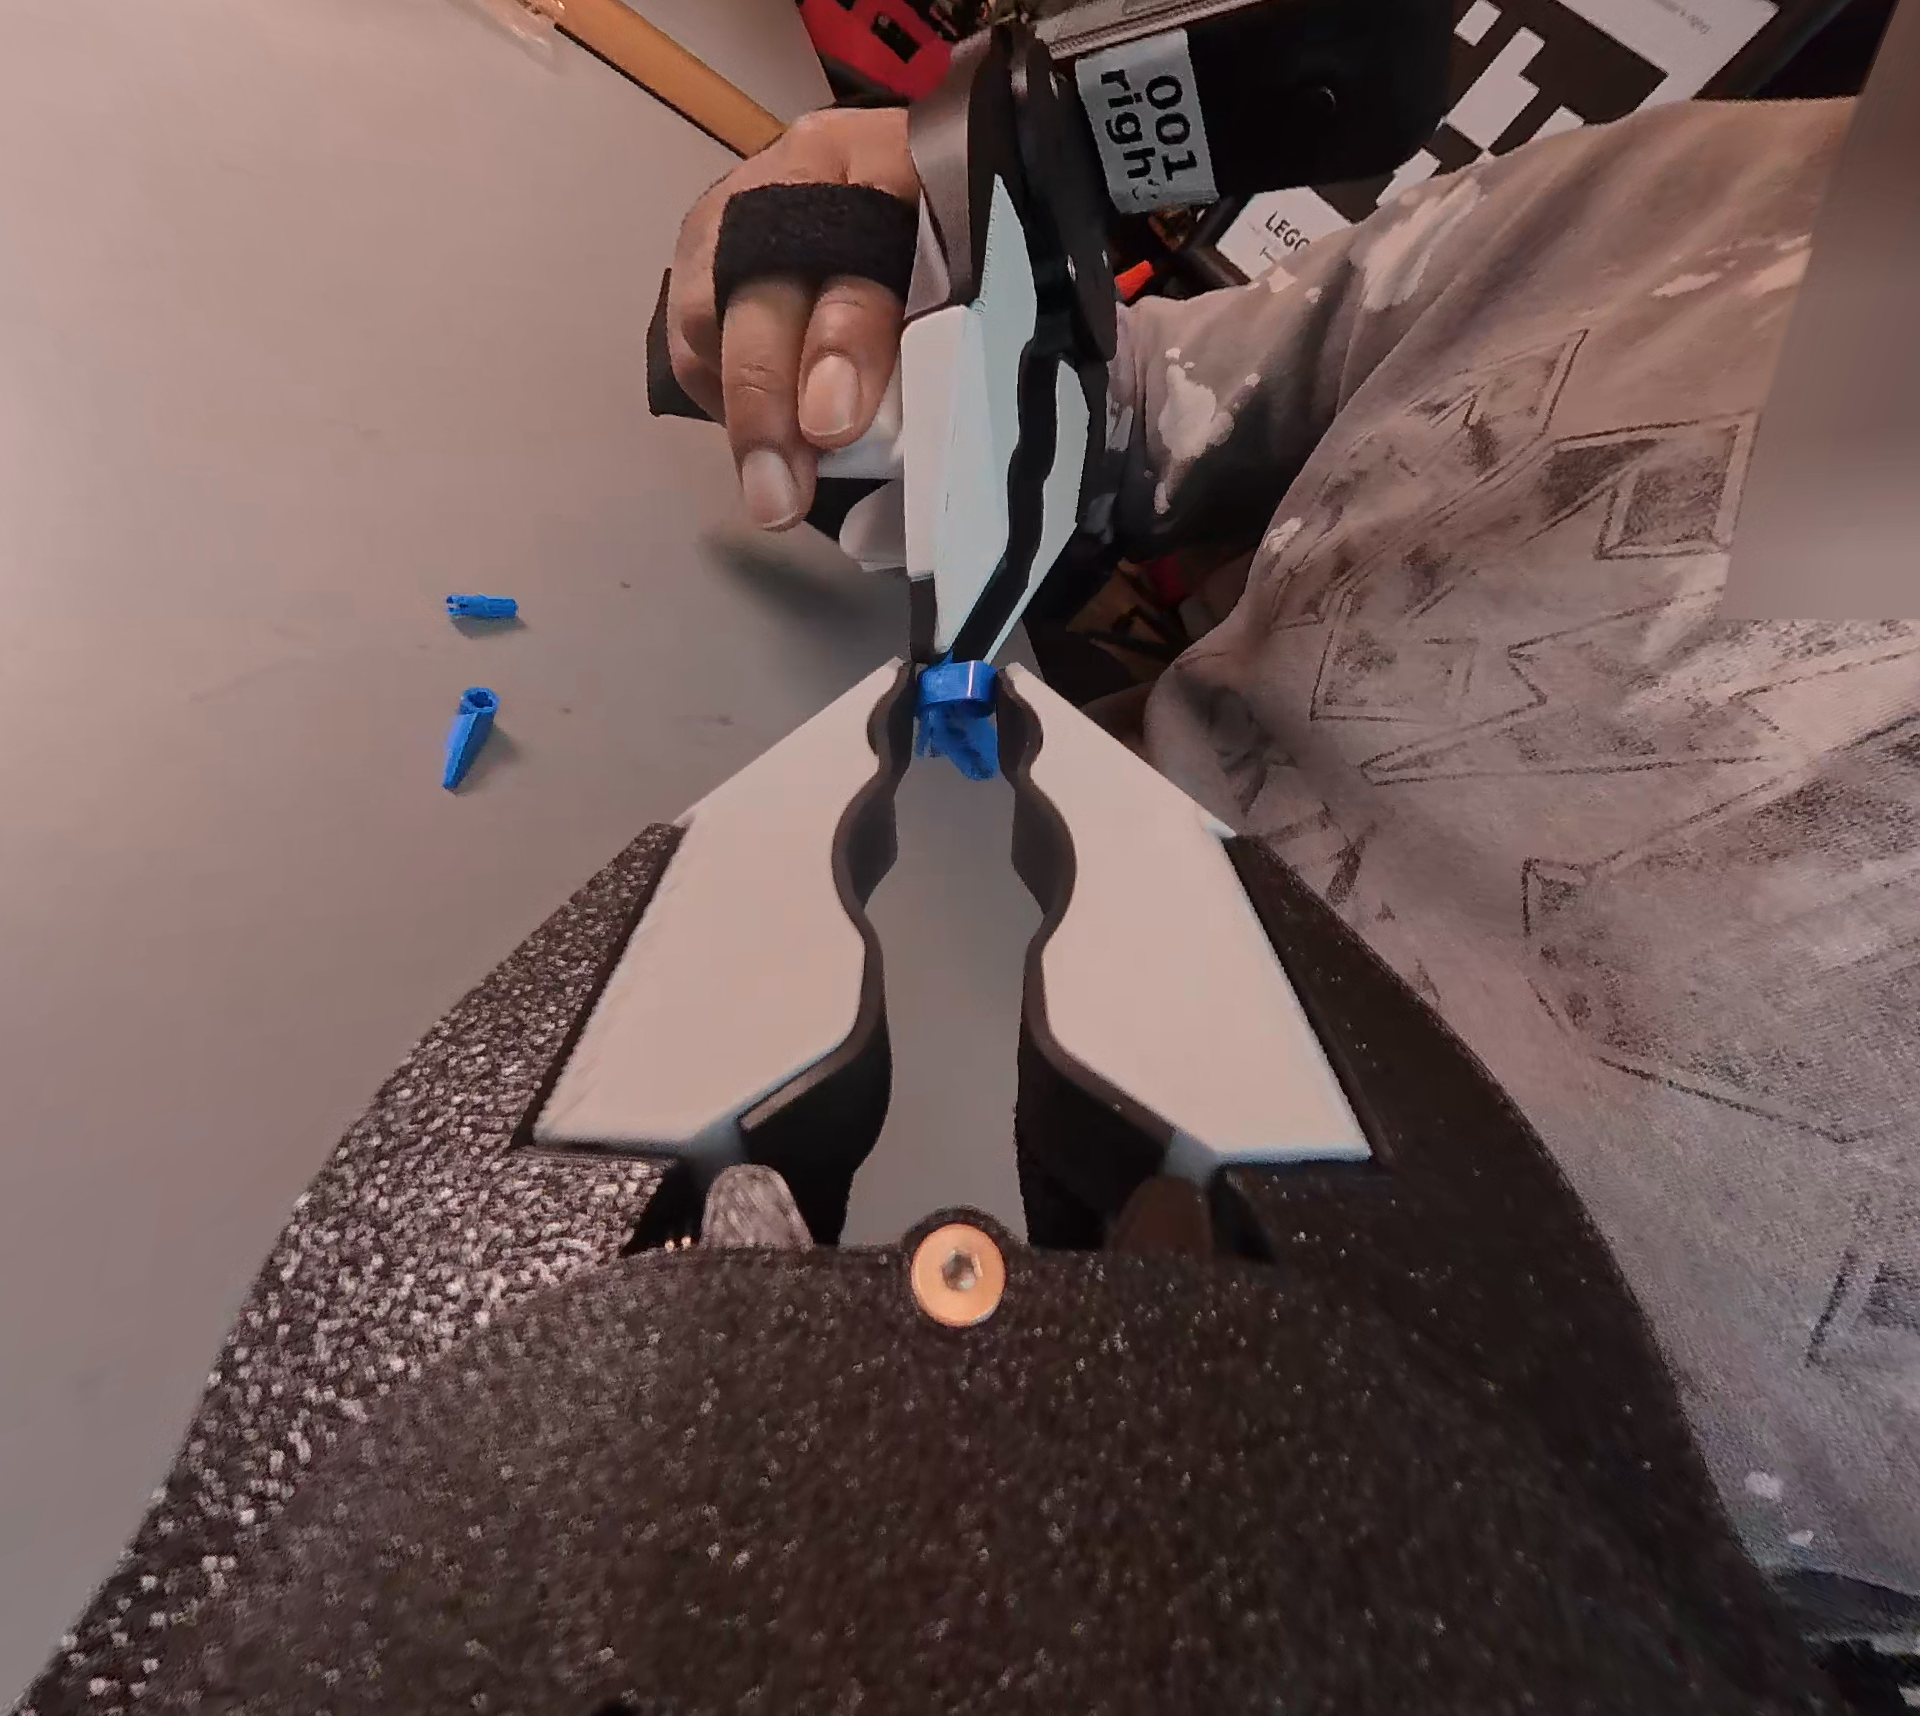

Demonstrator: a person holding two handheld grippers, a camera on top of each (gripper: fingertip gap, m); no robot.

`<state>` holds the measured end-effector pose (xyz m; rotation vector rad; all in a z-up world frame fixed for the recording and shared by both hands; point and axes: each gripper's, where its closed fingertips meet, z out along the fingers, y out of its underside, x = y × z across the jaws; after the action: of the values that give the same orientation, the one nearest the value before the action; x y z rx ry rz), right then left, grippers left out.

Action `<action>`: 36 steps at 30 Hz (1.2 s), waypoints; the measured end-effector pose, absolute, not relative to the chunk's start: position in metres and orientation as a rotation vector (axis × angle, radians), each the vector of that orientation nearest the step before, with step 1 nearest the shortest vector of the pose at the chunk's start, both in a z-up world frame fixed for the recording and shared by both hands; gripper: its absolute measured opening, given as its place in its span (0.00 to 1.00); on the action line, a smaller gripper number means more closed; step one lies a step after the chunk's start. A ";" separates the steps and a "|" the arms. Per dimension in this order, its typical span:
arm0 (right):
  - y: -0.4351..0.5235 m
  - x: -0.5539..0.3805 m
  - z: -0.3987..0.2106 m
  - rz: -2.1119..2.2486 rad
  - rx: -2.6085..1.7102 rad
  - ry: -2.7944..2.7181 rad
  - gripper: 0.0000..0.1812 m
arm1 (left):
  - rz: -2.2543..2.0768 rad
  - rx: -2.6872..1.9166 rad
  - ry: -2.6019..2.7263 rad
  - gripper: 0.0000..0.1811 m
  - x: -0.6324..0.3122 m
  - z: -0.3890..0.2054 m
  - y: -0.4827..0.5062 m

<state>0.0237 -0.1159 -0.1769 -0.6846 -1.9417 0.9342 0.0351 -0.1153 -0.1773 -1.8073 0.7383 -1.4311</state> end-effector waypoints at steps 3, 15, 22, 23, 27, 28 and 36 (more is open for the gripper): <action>-0.111 0.022 -0.172 0.926 -0.695 -1.910 0.02 | -1.463 -1.795 0.687 0.09 0.032 -0.174 -0.112; -0.099 0.015 -0.158 0.889 -0.724 -1.797 0.02 | -1.512 -1.753 0.546 0.07 0.027 -0.162 -0.101; -0.097 0.016 -0.150 0.932 -0.750 -1.776 0.02 | -1.420 -1.723 0.581 0.07 0.026 -0.154 -0.098; -0.096 0.016 -0.150 0.933 -0.752 -1.775 0.02 | -1.406 -1.720 0.583 0.07 0.026 -0.153 -0.097; -0.095 0.019 -0.143 1.004 -0.783 -1.761 0.01 | -1.368 -1.699 0.588 0.06 0.028 -0.147 -0.095; -0.094 0.020 -0.140 1.033 -0.792 -1.756 0.01 | -1.363 -1.686 0.581 0.03 0.027 -0.144 -0.094; -0.052 0.036 -0.123 1.103 -0.911 -1.617 0.00 | -1.243 -1.615 0.442 0.03 -0.015 -0.128 -0.080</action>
<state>0.0356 -0.0524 -0.1226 -0.9111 -1.6166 1.1033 -0.0148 -0.0802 -0.1278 -1.6152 0.4416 -1.2433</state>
